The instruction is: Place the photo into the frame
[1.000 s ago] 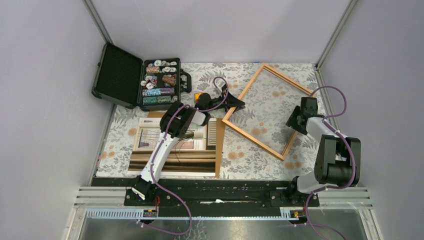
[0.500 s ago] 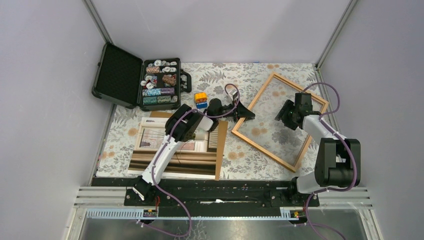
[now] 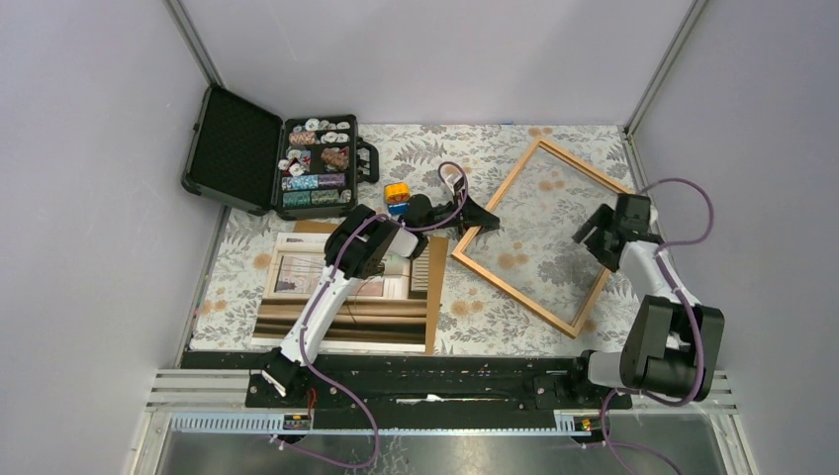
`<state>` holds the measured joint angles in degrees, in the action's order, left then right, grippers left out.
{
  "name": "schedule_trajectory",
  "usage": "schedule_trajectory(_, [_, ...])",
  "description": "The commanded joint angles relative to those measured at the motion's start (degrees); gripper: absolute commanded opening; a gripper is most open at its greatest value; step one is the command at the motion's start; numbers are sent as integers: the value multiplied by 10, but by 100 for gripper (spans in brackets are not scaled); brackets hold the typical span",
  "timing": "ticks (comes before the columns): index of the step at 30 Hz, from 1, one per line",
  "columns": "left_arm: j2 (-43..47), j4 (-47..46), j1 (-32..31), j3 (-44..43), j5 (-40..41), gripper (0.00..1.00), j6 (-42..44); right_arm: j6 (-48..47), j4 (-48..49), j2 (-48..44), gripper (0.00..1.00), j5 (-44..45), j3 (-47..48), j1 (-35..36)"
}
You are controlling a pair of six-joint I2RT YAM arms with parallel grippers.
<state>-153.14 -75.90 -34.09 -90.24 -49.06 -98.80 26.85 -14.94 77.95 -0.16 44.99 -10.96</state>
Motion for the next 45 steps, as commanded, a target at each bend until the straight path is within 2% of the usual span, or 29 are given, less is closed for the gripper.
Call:
schedule_trajectory(1, [-16, -121, 9, -14, 10, 34, -17, 0, -10, -59, 80, 47, -30, -41])
schedule_trajectory(6, [-11, -138, 17, 0, 20, 30, -20, 3, -7, -81, 79, 45, -43, -52])
schedule_trajectory(13, [0, -143, 30, 20, 25, 28, -13, 3, 17, -64, 74, 3, -54, -58])
schedule_trajectory(19, [0, -143, 35, 22, 26, 28, -13, -8, 41, -43, 69, -65, -56, -58])
schedule_trajectory(30, [-3, -142, 36, 23, 29, 27, -15, -7, 32, -53, 68, -3, -62, -58])
schedule_trajectory(45, [-5, -143, 36, 27, 32, 27, -19, -3, 46, -18, 68, -30, -69, -58])
